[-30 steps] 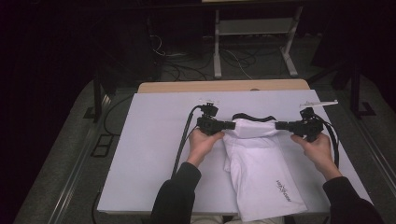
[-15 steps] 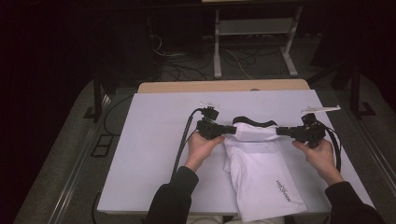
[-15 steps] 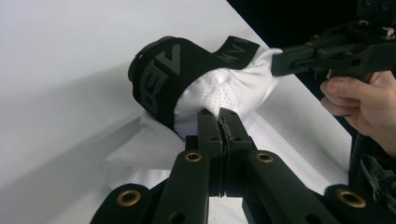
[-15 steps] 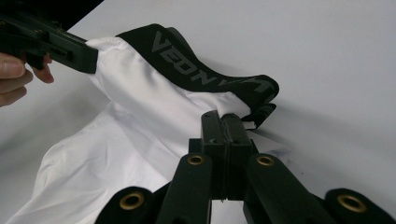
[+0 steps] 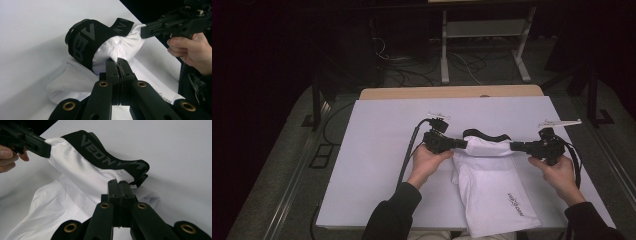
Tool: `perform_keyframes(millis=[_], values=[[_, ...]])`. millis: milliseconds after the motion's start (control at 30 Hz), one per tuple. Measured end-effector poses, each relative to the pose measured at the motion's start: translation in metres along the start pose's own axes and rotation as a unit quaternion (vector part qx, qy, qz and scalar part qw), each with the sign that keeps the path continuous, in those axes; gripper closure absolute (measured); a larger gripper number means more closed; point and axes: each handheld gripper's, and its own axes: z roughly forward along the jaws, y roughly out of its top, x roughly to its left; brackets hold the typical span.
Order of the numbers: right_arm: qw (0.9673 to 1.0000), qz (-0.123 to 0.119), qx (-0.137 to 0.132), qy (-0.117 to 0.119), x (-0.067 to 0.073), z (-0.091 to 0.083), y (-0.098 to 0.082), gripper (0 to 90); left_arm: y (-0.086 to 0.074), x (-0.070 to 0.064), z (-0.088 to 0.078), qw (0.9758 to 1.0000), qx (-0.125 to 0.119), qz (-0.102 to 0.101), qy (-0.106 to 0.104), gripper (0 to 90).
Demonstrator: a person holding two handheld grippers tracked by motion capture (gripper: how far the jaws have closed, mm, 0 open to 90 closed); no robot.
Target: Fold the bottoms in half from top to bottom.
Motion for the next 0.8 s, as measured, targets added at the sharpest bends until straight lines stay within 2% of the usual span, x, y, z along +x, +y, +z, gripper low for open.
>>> perform_keyframes(millis=[200, 433, 567, 733, 800], values=[[0.9999, 0.002, 0.001, 0.010, 0.003, -0.005, -0.003, 89.0, -0.003, -0.011, -0.005, 0.9998, 0.006, 0.015, -0.008, 87.9], [0.9997, 0.000, 0.006, 0.025, 0.007, -0.010, -0.008, 89.0, -0.013, -0.023, -0.011, 0.9993, 0.011, 0.021, -0.028, 87.9], [0.9996, -0.003, 0.011, 0.025, 0.009, -0.011, -0.010, 89.0, -0.017, -0.028, -0.012, 0.9989, 0.013, 0.020, -0.039, 87.9], [0.9996, -0.007, 0.012, 0.026, 0.011, -0.013, -0.011, 89.0, -0.020, -0.033, -0.012, 0.9986, 0.016, 0.023, -0.044, 87.9], [0.9996, -0.007, 0.012, 0.027, 0.011, -0.014, -0.012, 89.0, -0.022, -0.034, -0.012, 0.9986, 0.013, 0.018, -0.048, 87.9]])
